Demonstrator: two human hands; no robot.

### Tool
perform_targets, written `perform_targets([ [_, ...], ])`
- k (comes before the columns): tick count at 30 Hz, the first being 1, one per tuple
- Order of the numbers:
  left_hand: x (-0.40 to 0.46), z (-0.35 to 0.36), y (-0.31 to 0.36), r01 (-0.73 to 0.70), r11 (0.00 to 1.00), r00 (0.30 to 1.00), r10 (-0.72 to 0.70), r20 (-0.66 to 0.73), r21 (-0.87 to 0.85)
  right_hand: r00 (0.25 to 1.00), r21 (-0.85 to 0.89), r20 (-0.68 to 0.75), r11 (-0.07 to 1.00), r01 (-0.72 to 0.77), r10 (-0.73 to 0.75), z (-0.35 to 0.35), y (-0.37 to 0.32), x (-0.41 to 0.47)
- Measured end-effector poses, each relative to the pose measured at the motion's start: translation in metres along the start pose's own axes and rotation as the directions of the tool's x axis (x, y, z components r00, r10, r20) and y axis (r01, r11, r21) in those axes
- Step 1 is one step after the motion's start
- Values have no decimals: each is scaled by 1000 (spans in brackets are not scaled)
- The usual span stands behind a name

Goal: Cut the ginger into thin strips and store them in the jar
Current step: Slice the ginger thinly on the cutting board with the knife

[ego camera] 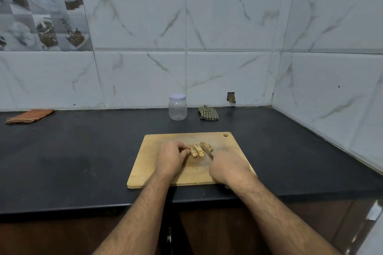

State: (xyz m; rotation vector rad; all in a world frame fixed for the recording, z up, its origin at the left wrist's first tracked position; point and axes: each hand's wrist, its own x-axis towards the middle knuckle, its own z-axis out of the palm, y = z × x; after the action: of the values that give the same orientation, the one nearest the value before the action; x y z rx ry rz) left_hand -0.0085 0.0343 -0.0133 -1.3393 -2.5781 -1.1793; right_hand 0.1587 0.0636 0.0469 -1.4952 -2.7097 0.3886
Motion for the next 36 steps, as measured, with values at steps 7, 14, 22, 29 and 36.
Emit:
perform_targets([
  [7, -3, 0, 5, -57, 990, 997, 62, -40, 127, 1000, -1, 4, 1000, 13, -13, 4, 9, 0],
  [14, 5, 2, 17, -87, 974, 996, 91, -9, 209, 999, 8, 32, 1000, -14, 14, -4, 21, -3],
  [22, 11, 22, 35, -140, 931, 988, 108, 112, 337, 999, 38, 3, 998, -54, 54, -9, 32, 3],
  [29, 13, 6, 20, -106, 929, 992, 72, 107, 355, 995, 59, 39, 994, -92, 90, -4, 34, 9],
  [36, 14, -10, 0, -97, 934, 991, 58, 121, 344, 994, 98, 62, 990, -99, 93, -2, 33, 14],
])
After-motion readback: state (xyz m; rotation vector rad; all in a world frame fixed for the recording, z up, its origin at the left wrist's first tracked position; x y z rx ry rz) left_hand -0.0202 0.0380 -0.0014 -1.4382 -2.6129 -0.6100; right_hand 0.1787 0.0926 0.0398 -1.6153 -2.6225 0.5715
